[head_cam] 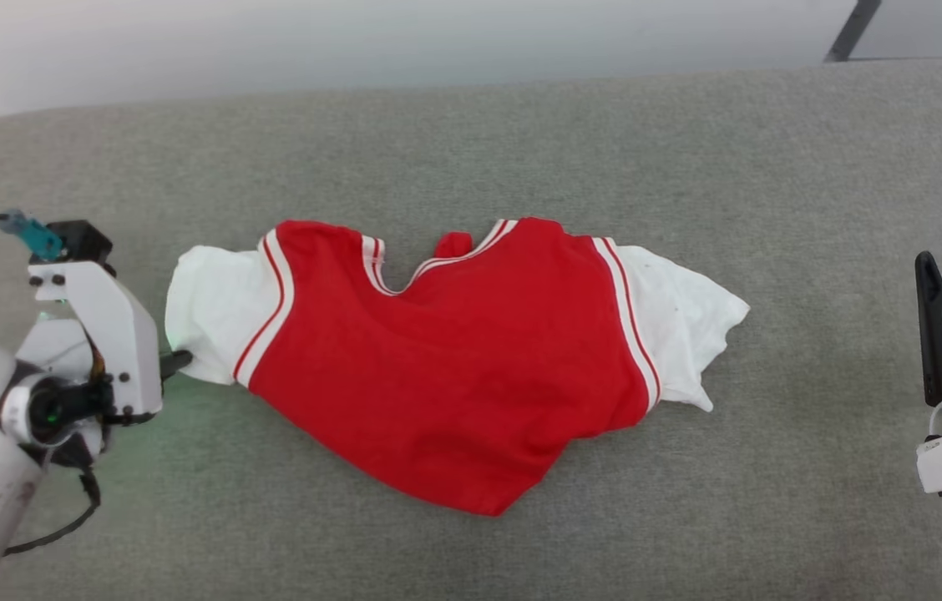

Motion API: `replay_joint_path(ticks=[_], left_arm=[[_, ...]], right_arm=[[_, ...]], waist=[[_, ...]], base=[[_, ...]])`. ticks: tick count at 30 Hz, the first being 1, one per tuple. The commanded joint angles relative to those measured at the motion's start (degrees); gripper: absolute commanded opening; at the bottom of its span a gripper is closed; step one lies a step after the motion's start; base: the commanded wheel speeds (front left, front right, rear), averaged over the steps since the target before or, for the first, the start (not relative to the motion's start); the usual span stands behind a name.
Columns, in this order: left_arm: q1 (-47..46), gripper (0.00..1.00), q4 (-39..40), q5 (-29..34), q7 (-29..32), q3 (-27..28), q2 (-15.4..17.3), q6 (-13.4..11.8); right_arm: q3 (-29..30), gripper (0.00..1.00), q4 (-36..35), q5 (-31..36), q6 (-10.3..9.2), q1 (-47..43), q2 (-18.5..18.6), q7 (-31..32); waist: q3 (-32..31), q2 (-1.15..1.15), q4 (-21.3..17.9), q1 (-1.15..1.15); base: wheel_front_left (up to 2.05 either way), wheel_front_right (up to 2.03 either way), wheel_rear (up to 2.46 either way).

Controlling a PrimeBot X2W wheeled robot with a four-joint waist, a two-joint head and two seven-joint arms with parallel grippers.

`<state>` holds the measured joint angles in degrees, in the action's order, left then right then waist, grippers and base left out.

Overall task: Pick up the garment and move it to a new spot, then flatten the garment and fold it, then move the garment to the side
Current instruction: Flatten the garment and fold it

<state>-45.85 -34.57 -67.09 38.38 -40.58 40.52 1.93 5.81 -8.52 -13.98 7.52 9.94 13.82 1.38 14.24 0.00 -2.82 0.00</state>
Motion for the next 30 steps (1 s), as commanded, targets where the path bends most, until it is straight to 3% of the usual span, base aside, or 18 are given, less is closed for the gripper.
replay_joint_path(ticks=[1,21,30], left_arm=[[1.0,0.00,0.8,-0.3,0.1,0.4,0.8,-0.8],[20.1,0.00,24.1,-7.2,0.5,4.7,12.4,-16.3],[27.7,0.00,29.8,-9.8,-2.3,5.7,13.4,-19.5]], right_arm=[[0.2,1.00,-0.1,0.3,-0.06,-0.7,-0.2,0.1],[0.5,1.00,0.8,-0.3,-0.06,-0.4,-0.3,-0.1],[0.1,1.00,2.0,-0.6,-0.06,-0.2,-0.3,-0.7]], waist=[[-0.6,0.00,0.7,0.00],[-1.4,0.00,3.7,0.00],[-1.9,0.00,3.3,0.00]], base=[[0.00,0.00,0.00],[0.00,0.00,0.00],[0.00,0.00,0.00]])
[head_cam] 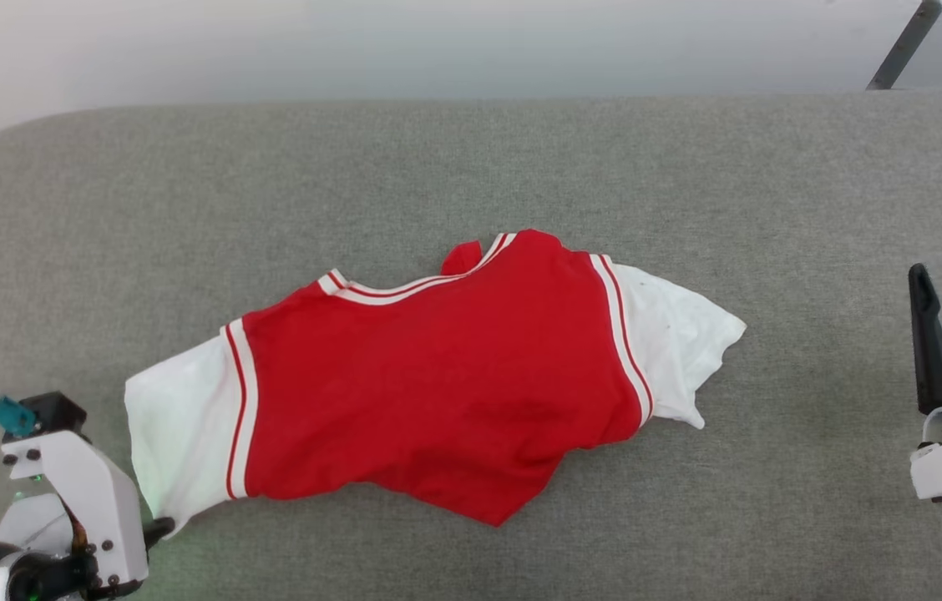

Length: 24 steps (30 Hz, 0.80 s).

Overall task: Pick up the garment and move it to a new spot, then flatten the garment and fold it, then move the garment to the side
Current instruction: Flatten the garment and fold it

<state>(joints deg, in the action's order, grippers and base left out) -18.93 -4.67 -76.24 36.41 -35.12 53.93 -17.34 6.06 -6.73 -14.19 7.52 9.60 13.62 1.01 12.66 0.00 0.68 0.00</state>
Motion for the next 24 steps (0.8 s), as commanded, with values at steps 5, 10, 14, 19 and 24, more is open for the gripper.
replay_joint_path(ticks=[5,10,14,19,24], left_arm=[[2.0,0.53,0.7,-0.7,-2.6,1.2,-0.2,-0.9],[1.6,1.00,2.2,-0.4,-3.3,2.4,1.3,-1.3],[-0.3,1.00,3.4,0.3,-2.8,3.5,3.2,-1.9],[-4.3,1.00,2.8,2.9,-2.9,3.8,4.4,-0.1],[-8.6,1.00,-2.0,6.7,-4.0,2.3,3.1,4.0]], right_arm=[[-0.7,1.00,0.9,-0.4,-0.06,-0.5,-0.1,-0.4],[-1.1,1.00,1.0,-0.6,-0.06,-1.1,0.2,-0.1],[-1.4,1.00,0.3,-0.5,-0.06,-1.9,0.2,0.5],[-1.7,1.00,-0.8,-0.7,-0.06,-2.0,0.1,0.7],[-2.0,1.00,-2.0,-0.8,-0.06,-1.9,0.0,0.7]], waist=[[-2.1,0.00,-0.6,0.00],[-4.0,0.00,-1.0,0.00],[-5.1,0.00,-1.7,0.00],[-5.4,0.00,-2.8,0.00],[-4.4,0.00,-4.2,0.00]], base=[[0.00,0.00,0.00],[0.00,0.00,0.00],[0.00,0.00,0.00],[0.00,0.00,0.00],[0.00,0.00,0.00]])
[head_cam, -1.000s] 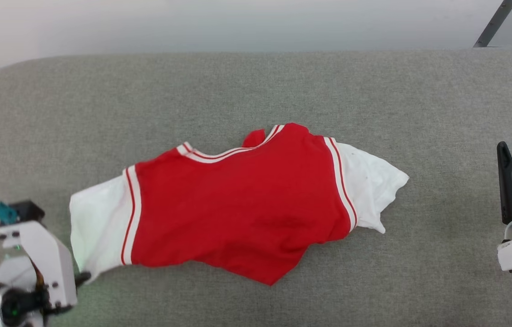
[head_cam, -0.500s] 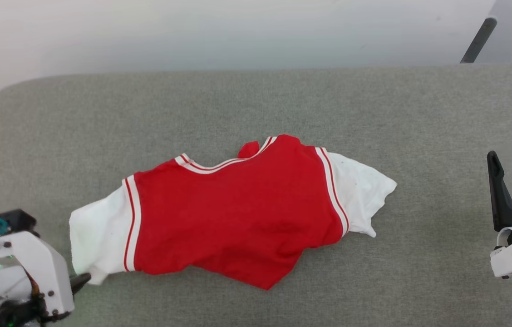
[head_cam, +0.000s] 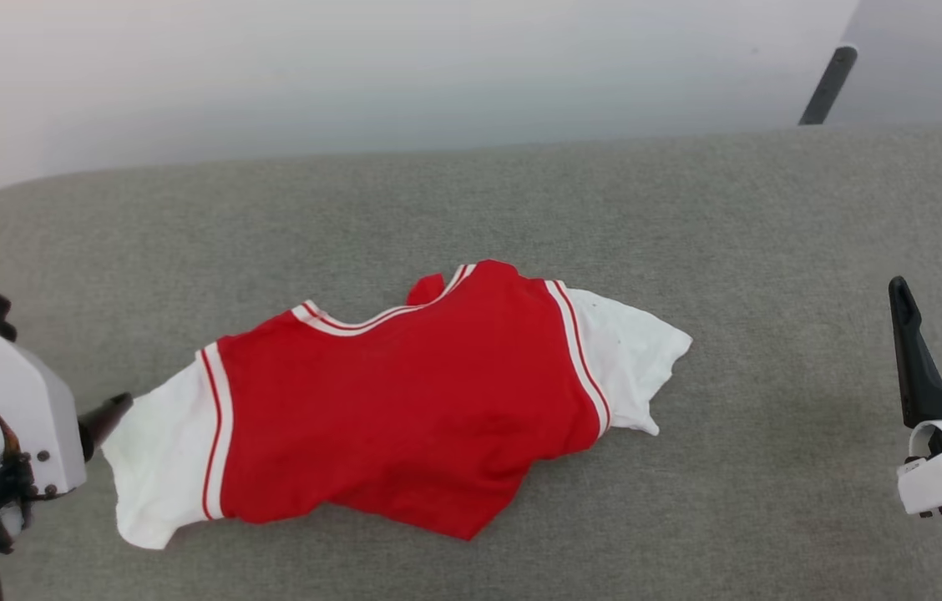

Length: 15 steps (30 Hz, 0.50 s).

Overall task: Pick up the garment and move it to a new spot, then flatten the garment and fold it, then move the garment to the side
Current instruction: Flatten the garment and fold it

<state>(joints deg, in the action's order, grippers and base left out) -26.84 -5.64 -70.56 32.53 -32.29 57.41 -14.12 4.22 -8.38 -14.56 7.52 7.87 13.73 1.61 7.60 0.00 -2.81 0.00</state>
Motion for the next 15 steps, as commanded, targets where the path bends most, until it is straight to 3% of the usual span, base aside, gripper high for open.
replay_joint_path(ticks=[1,8,15], left_arm=[[-1.5,1.00,-2.2,1.7,0.1,-1.1,-0.7,1.6],[-5.8,1.00,-11.5,4.7,2.4,-4.2,-2.7,6.4],[-8.7,1.00,-20.0,5.0,4.4,-5.8,-5.0,9.1]], right_arm=[[-0.1,1.00,-0.6,-0.4,-0.06,-0.1,-0.1,0.1],[0.5,1.00,-1.9,-0.5,-0.06,0.4,0.0,0.3],[0.8,1.00,-2.7,-0.5,-0.06,0.7,0.2,0.6]], waist=[[1.0,0.00,-1.0,0.00],[3.8,0.00,-2.8,0.00],[6.1,0.00,-3.6,0.00]], base=[[0.00,0.00,0.00],[0.00,0.00,0.00],[0.00,0.00,0.00]])
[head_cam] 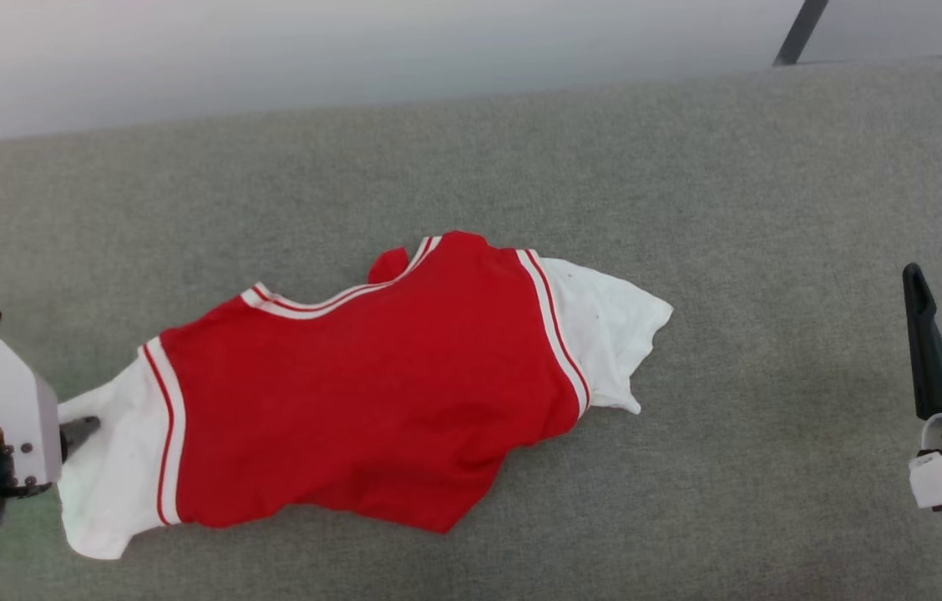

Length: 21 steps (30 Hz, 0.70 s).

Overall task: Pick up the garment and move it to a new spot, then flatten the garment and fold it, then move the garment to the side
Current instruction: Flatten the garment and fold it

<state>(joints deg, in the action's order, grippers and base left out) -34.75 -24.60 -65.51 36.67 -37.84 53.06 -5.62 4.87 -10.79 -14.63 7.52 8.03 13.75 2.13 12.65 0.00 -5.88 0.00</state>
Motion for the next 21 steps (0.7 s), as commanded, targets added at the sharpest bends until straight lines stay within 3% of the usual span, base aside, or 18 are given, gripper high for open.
replay_joint_path(ticks=[1,10,11,12,17,21], left_arm=[[-1.1,1.00,-2.0,0.4,0.4,-0.5,-0.8,1.0],[-3.1,1.00,-9.0,-0.8,1.7,-1.2,-4.3,3.4],[-3.2,0.64,-9.5,-1.0,2.0,-1.4,-4.8,4.1],[-3.4,0.00,-9.9,-1.2,2.4,-1.5,-5.2,4.8],[-5.1,0.00,-11.6,-1.2,1.5,-1.4,-6.5,6.6],[-6.7,0.00,-12.6,-0.9,1.5,-1.6,-7.8,7.3]], right_arm=[[0.2,1.00,-0.5,-0.5,-0.06,0.7,0.2,0.1],[0.0,1.00,-1.0,-0.7,-0.06,1.1,1.0,0.8],[-0.5,1.00,-1.1,-0.8,-0.05,1.2,1.2,1.1],[-0.8,1.00,-1.3,-1.0,-0.05,1.4,1.6,1.4],[-4.7,1.00,-1.4,-5.3,-0.05,2.7,4.2,6.7],[-9.2,1.00,0.2,-12.3,-0.06,5.9,8.3,15.5]], waist=[[1.4,0.00,-0.6,0.00],[3.2,0.00,-0.4,0.00],[3.2,0.00,-0.3,0.00],[3.3,0.00,-0.2,0.00],[3.9,0.00,0.5,0.00],[4.8,0.00,1.4,0.00]], base=[[0.00,0.00,0.00],[0.00,0.00,0.00],[0.00,0.00,0.00],[0.00,0.00,0.00],[0.00,0.00,0.00],[0.00,0.00,0.00]])
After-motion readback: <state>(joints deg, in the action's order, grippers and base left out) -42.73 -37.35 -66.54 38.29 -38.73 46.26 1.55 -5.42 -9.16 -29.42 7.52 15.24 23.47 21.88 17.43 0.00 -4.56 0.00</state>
